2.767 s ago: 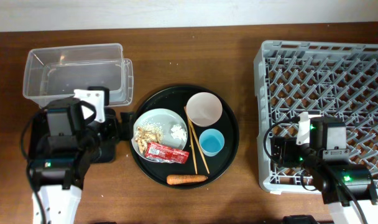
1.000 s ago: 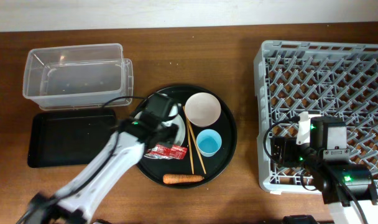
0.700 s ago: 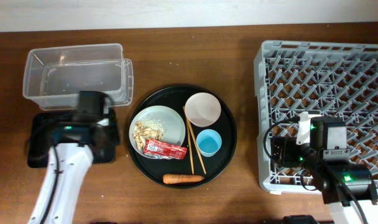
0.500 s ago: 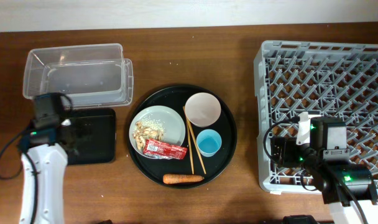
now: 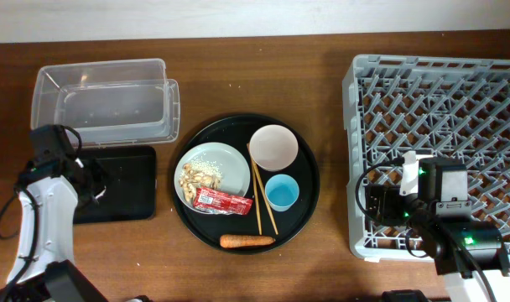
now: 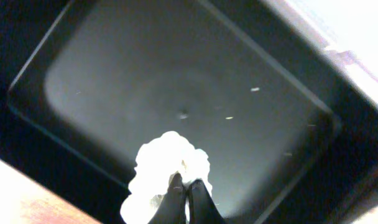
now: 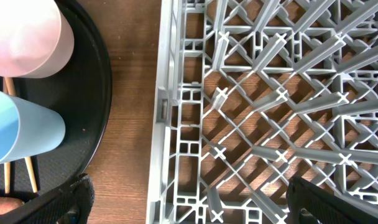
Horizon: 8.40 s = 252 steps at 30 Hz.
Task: Sort waste into correct bins and load items into the dishwasher rack
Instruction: 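Carry the tissue left and drop it into the clear plastic bin, then reach the left gripper to the red wrapper and grasp it, then carry the red wrapper into the clear plastic bin and release, then grasp the blue cup with the left gripper and lift it, then hand the blue cup from the left gripper to the right gripper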
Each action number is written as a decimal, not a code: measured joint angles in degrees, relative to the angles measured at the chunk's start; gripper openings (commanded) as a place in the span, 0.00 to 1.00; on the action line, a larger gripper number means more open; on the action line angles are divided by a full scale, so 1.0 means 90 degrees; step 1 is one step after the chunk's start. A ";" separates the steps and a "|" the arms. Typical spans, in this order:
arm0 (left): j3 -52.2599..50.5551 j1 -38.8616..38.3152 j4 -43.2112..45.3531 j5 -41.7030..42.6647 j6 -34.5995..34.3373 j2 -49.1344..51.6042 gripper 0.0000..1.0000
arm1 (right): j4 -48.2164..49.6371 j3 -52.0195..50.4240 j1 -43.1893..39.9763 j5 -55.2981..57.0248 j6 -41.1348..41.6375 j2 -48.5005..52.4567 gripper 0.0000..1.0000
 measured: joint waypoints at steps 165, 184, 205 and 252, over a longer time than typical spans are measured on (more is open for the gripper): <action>0.2232 -0.2200 0.1880 -0.0175 0.2727 0.0641 0.00 | -0.0121 0.0022 0.0000 -0.0046 -0.0002 0.0000 0.98; 0.2397 -0.2805 -0.0146 0.1688 0.2540 0.0673 0.52 | -0.0117 0.0024 0.0000 -0.0046 -0.0002 0.0002 0.98; 0.2302 -0.6368 -0.0979 0.1967 0.2497 0.2540 0.27 | -0.0155 0.0027 0.0000 -0.0046 0.0002 0.0000 0.98; 0.3123 -0.4981 0.0270 0.9695 0.2395 0.2404 0.01 | 0.3988 0.0061 0.0002 -0.7006 -0.1409 0.1168 0.67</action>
